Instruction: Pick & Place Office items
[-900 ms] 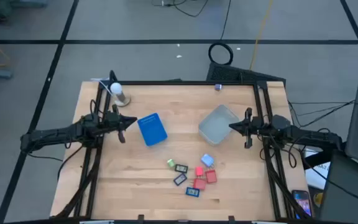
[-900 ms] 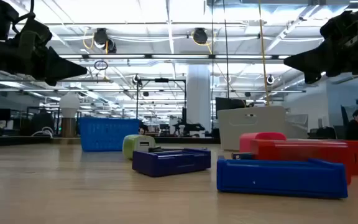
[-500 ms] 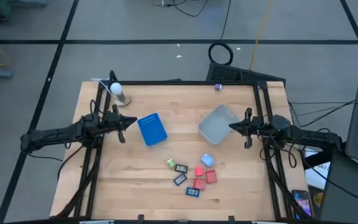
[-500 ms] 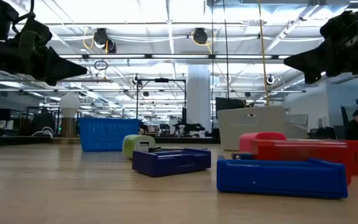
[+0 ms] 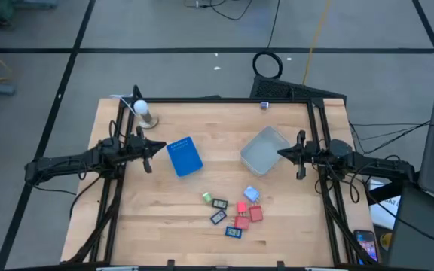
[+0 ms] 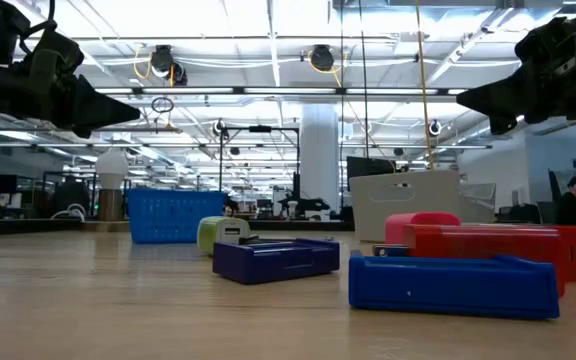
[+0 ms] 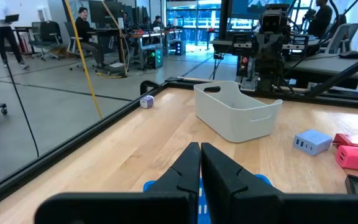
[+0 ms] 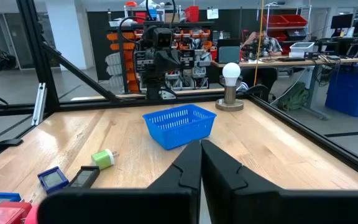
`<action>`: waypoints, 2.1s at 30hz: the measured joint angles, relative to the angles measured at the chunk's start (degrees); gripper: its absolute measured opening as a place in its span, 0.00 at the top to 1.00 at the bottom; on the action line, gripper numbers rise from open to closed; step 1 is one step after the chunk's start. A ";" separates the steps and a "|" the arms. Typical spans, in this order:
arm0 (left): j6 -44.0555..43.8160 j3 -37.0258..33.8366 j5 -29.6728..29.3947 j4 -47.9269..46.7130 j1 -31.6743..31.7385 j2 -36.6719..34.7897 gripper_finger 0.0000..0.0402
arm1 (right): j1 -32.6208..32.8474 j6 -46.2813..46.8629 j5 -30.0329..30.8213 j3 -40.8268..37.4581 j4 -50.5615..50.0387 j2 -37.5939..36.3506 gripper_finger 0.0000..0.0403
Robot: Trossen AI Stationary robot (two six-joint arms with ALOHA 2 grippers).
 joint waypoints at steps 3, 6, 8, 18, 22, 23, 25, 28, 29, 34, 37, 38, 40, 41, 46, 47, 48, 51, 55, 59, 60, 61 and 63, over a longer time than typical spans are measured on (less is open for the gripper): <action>0.00 0.00 0.01 0.00 -0.01 0.00 0.96 | 0.00 0.00 0.00 0.00 0.00 -0.01 1.00; 0.00 0.00 0.00 0.01 -0.01 0.00 0.96 | 0.00 0.00 0.00 0.00 0.00 0.01 1.00; 0.00 0.00 0.00 0.00 -0.01 0.00 0.96 | 0.02 0.00 0.00 0.00 0.00 0.00 1.00; 0.00 0.00 0.00 -0.01 -0.02 0.00 0.96 | 0.02 0.00 0.00 0.00 0.00 0.00 1.00; 0.00 0.00 0.00 0.00 -0.02 0.00 0.96 | 0.00 0.00 0.00 0.00 -0.01 0.01 1.00; 0.00 0.00 0.00 -0.01 0.00 0.00 0.96 | 0.01 0.00 0.00 0.00 -0.01 -0.01 1.00; 0.00 0.00 0.00 0.01 0.00 0.00 0.96 | 0.00 0.00 0.00 0.00 0.00 0.01 1.00; 0.00 0.00 0.00 0.00 -0.02 0.00 0.96 | 0.01 0.00 0.00 0.00 -0.01 0.00 1.00; 0.00 0.00 0.00 -0.01 -0.01 0.00 0.96 | 0.02 0.00 0.00 0.00 0.00 -0.01 1.00; 0.00 0.00 0.00 -0.01 -0.01 0.00 0.96 | 0.02 0.00 0.00 0.00 0.00 -0.01 1.00; 0.00 0.00 0.00 0.01 0.00 0.00 0.96 | 0.01 0.00 0.00 0.00 0.00 0.01 1.00; 0.00 0.00 0.00 -0.01 -0.02 0.00 0.96 | 0.00 0.00 0.00 0.00 0.00 0.00 1.00; 0.00 0.00 0.00 0.00 0.00 0.00 0.96 | 0.00 0.00 0.00 0.00 -0.01 0.00 1.00; 0.00 0.00 0.00 0.00 -0.01 0.00 0.96 | 0.02 0.00 0.00 0.00 -0.01 0.01 1.00; 0.00 0.00 0.01 -0.01 -0.02 0.00 0.96 | 0.01 0.00 0.00 0.00 0.00 -0.01 1.00; 0.00 0.00 0.00 0.01 -0.01 0.00 0.96 | 0.02 0.00 0.00 0.00 0.00 0.00 1.00; 0.00 0.00 0.00 0.00 -0.02 0.00 0.96 | 0.02 0.00 0.00 0.00 0.00 0.00 1.00; 0.00 0.00 0.00 -0.01 -0.02 0.00 0.96 | 0.02 0.00 0.00 0.00 -0.02 0.01 1.00; 0.00 0.00 0.00 0.00 -0.01 0.00 0.96 | 0.00 0.00 0.00 0.00 0.00 0.00 1.00; 0.00 0.00 0.00 -0.01 0.00 0.00 0.96 | 0.02 0.00 0.00 0.00 0.00 0.01 1.00; 0.00 0.00 0.02 0.01 0.00 0.00 0.96 | 0.01 0.00 0.00 0.00 0.00 0.00 1.00; 0.00 0.00 0.00 0.33 0.00 0.00 0.96 | 0.00 0.00 0.00 0.00 0.00 0.00 1.00; -0.06 0.00 0.00 2.21 0.00 -0.01 0.96 | 0.01 0.00 0.00 0.00 0.04 -0.01 1.00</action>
